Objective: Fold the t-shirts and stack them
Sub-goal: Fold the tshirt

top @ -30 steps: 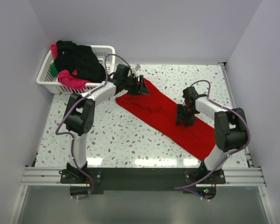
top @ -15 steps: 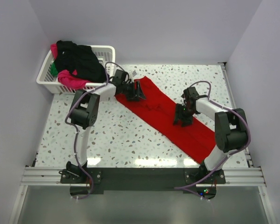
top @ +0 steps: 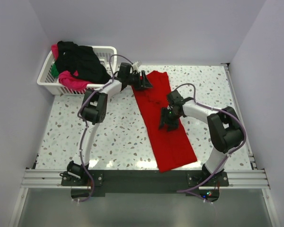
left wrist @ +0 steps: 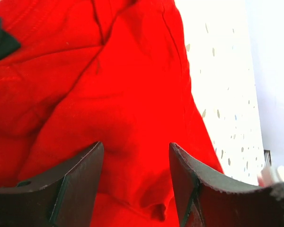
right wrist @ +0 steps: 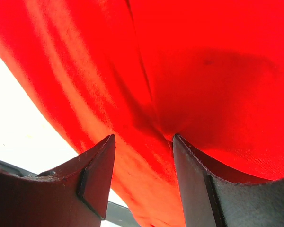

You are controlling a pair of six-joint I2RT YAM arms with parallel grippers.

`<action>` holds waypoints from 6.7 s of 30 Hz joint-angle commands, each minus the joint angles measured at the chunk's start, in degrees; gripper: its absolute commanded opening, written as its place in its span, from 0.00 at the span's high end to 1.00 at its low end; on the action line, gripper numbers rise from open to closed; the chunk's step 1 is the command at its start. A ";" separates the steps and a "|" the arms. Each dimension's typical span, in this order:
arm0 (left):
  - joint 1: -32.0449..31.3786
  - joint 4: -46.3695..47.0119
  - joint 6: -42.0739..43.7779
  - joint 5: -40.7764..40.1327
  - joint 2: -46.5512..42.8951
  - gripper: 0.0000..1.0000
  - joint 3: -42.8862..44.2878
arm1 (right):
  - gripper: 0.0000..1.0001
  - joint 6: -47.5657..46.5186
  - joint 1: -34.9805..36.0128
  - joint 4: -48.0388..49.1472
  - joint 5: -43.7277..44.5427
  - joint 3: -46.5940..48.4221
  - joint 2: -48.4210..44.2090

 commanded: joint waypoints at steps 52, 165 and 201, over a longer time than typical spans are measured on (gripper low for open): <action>2.57 12.52 -13.94 -2.78 8.95 0.34 6.30 | 0.43 9.74 7.41 4.52 -4.47 -5.89 -0.32; -50.08 -19.37 -32.39 -40.04 -69.70 1.00 -78.68 | 1.00 2.09 7.50 -20.00 -4.83 -28.91 -33.62; -27.50 -12.17 -15.36 -37.85 -69.45 1.00 -65.60 | 1.00 13.43 6.98 -12.19 7.91 -1.59 -23.45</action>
